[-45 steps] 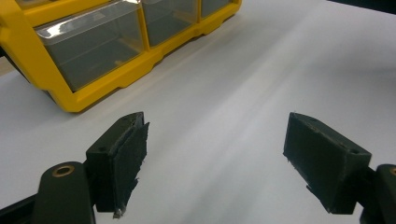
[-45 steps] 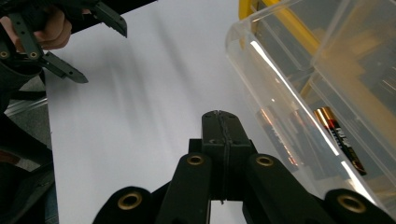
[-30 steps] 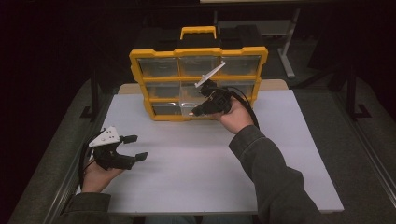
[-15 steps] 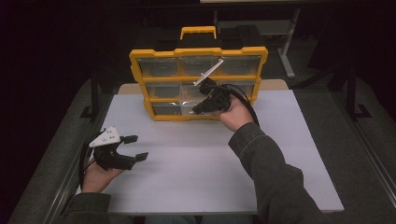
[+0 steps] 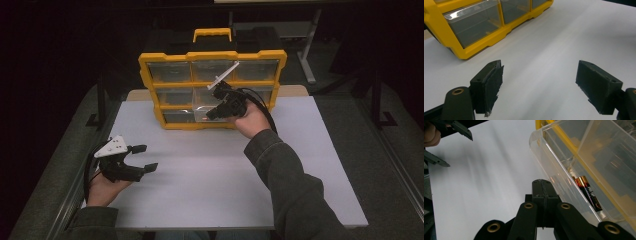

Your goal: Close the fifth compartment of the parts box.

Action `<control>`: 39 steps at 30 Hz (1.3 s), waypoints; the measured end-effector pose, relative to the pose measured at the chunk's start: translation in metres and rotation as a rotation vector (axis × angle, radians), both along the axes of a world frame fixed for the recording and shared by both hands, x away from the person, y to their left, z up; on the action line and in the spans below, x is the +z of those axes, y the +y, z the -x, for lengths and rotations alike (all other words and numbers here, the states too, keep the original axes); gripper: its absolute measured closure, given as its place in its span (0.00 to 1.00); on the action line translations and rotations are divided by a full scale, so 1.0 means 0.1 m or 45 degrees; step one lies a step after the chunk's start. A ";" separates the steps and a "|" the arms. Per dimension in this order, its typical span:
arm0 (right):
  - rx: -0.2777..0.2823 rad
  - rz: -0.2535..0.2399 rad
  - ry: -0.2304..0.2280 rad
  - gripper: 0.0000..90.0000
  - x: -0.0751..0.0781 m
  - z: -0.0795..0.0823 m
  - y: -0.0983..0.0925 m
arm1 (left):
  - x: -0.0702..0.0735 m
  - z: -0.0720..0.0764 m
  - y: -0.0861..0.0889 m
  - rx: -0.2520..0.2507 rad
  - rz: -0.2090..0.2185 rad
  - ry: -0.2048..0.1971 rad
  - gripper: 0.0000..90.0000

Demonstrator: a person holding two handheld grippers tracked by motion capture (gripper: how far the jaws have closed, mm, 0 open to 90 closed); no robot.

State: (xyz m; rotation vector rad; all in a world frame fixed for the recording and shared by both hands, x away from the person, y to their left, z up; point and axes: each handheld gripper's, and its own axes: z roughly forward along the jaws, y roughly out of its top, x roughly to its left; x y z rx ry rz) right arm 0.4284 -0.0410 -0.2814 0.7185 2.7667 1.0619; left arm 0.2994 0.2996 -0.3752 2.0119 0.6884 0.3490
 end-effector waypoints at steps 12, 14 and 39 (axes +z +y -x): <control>-0.021 0.015 -0.007 0.99 0.04 -0.08 0.03 | 0.00 0.00 0.00 0.002 0.004 0.002 0.23; -0.025 0.014 -0.006 0.99 0.04 -0.09 0.03 | 0.00 0.00 0.00 0.001 0.001 0.000 0.23; -0.085 0.007 -0.013 0.99 0.08 -0.24 0.04 | 0.01 0.01 0.02 0.008 0.001 -0.003 0.23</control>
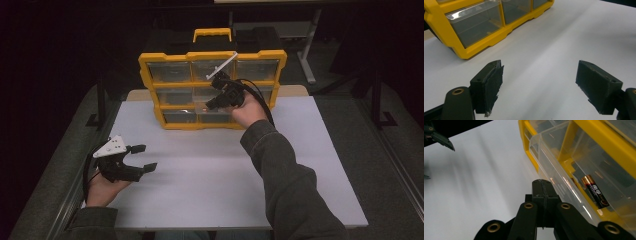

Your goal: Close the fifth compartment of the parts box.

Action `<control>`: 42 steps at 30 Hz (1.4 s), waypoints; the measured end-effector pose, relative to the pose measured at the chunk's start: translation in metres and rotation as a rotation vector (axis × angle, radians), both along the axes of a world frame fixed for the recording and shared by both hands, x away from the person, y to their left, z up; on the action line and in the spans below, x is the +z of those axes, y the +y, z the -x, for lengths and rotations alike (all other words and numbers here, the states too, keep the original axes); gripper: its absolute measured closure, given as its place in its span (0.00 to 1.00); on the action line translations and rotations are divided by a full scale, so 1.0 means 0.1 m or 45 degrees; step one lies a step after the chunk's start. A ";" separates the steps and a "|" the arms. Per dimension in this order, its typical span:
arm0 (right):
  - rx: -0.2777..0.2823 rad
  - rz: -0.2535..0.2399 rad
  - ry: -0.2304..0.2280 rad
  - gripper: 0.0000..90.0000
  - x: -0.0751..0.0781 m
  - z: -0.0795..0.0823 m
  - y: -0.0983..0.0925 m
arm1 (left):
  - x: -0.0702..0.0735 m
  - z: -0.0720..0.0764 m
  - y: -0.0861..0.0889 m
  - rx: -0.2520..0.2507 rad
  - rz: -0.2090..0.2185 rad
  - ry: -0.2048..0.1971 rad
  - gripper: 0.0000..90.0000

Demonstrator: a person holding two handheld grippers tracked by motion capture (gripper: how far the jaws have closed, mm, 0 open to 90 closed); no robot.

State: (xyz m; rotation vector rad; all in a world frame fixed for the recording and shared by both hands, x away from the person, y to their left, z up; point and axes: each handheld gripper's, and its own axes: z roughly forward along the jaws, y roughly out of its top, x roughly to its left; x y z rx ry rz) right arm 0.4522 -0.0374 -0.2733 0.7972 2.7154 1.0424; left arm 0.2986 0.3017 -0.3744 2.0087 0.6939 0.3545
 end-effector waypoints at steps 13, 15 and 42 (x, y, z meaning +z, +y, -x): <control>-0.050 -0.006 -0.016 0.99 -0.03 -0.10 -0.02 | 0.00 0.00 0.01 -0.007 -0.014 -0.001 0.23; -0.058 -0.003 -0.026 0.99 -0.03 -0.11 -0.02 | 0.01 0.00 0.02 -0.009 -0.022 0.001 0.23; -0.168 -0.021 -0.078 0.99 -0.06 -0.20 -0.06 | 0.01 0.00 0.02 -0.009 -0.019 -0.002 0.23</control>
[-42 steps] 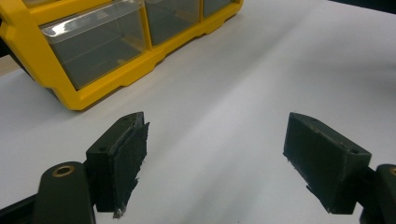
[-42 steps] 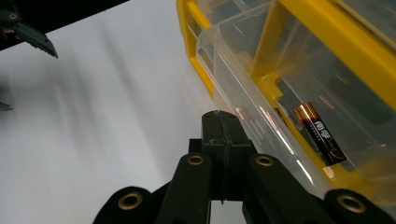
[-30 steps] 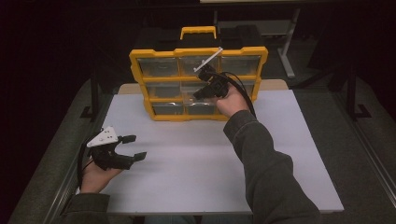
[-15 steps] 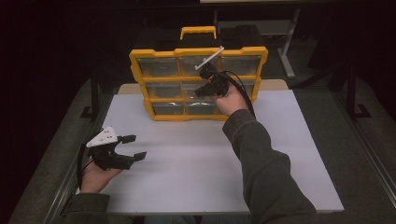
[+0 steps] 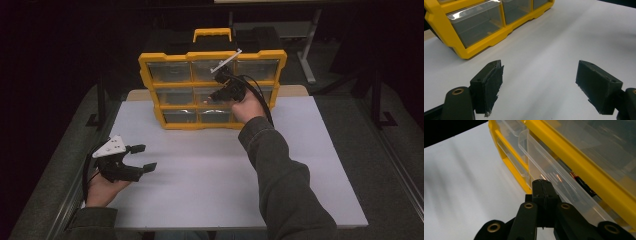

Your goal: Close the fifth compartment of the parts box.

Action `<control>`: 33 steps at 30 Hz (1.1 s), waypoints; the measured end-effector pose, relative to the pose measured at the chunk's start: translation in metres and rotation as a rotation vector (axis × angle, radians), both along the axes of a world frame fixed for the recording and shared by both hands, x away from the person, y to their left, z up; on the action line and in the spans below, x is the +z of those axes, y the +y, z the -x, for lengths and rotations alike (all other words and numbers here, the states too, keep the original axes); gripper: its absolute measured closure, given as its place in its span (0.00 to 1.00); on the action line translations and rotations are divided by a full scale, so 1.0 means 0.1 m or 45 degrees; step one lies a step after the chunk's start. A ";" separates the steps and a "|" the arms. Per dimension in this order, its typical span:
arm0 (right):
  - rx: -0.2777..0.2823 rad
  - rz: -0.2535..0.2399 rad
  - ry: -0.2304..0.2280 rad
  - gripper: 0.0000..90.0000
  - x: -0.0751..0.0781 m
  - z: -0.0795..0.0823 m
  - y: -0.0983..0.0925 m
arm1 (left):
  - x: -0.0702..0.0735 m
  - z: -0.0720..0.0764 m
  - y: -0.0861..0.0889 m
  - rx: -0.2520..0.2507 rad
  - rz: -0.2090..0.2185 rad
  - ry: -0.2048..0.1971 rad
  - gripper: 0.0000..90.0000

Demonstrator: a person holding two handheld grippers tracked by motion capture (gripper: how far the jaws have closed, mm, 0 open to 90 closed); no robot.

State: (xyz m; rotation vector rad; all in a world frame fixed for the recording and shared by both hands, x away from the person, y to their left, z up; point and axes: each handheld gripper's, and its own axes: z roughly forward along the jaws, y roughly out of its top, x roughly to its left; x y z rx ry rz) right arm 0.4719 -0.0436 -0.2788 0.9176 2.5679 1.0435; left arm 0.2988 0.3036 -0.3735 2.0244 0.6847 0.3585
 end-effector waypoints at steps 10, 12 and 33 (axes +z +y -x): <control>-0.039 -0.009 -0.016 0.99 0.00 -0.01 -0.04 | 0.00 0.00 0.00 0.001 0.001 0.004 0.23; -0.047 -0.011 -0.024 0.99 0.00 -0.02 -0.05 | 0.00 0.00 0.00 0.002 -0.001 0.006 0.23; -0.039 -0.062 0.011 0.95 -0.02 -0.02 -0.13 | -0.01 -0.01 -0.02 0.014 0.026 0.014 0.23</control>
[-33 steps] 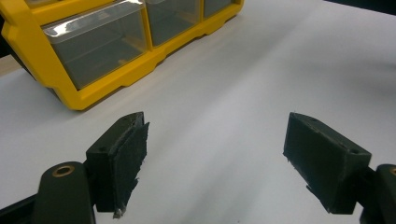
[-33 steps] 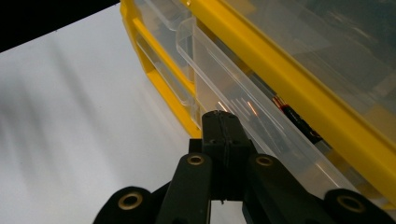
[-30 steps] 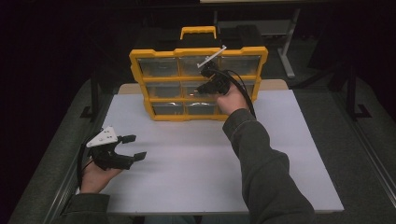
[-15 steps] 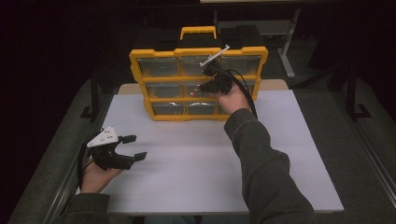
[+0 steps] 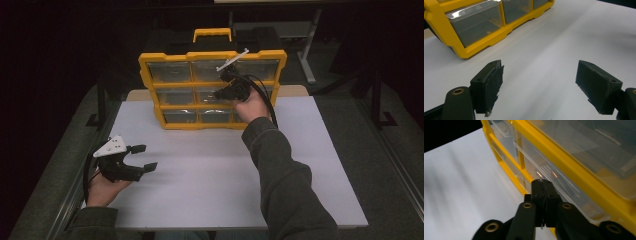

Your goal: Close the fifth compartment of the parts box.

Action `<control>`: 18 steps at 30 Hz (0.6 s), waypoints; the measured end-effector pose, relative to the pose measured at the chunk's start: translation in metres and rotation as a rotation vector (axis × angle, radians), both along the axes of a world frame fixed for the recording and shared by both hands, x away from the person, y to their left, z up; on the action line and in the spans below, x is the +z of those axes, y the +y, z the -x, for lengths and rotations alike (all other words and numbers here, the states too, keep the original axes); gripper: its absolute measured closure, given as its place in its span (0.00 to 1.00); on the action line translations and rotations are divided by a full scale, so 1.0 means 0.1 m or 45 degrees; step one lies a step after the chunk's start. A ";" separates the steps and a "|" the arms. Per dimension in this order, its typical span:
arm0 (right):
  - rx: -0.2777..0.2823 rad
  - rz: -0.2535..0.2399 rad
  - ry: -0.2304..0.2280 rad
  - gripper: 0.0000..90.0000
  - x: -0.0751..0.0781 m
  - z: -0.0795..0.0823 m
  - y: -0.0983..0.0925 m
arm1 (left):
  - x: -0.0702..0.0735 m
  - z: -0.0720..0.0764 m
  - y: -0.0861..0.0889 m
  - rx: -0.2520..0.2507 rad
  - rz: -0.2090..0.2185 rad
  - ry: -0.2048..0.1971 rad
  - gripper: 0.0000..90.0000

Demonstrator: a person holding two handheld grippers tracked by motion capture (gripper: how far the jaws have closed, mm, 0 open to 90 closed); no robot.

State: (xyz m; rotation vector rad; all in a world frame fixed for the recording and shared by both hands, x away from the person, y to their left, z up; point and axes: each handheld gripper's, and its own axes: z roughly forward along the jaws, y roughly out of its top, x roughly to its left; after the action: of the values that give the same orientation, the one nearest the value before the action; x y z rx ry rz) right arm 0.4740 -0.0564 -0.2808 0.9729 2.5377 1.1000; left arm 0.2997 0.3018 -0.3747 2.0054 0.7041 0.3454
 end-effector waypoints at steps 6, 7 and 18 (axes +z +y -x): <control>0.034 -0.054 0.020 0.89 -0.02 0.03 -0.06 | -0.01 0.00 -0.01 0.006 0.004 0.011 0.23; 0.036 -0.058 0.020 0.89 -0.03 0.04 -0.07 | -0.01 0.00 -0.01 0.005 0.007 0.011 0.23; 0.057 -0.133 0.042 0.79 -0.12 0.11 -0.26 | -0.01 0.01 -0.02 0.008 0.000 0.029 0.23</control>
State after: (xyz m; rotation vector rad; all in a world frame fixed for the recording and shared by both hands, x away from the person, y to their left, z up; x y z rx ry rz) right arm 0.4629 -0.0822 -0.2929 0.9709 2.5622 1.2510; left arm 0.2990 0.2999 -0.3758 2.0107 0.7247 0.3268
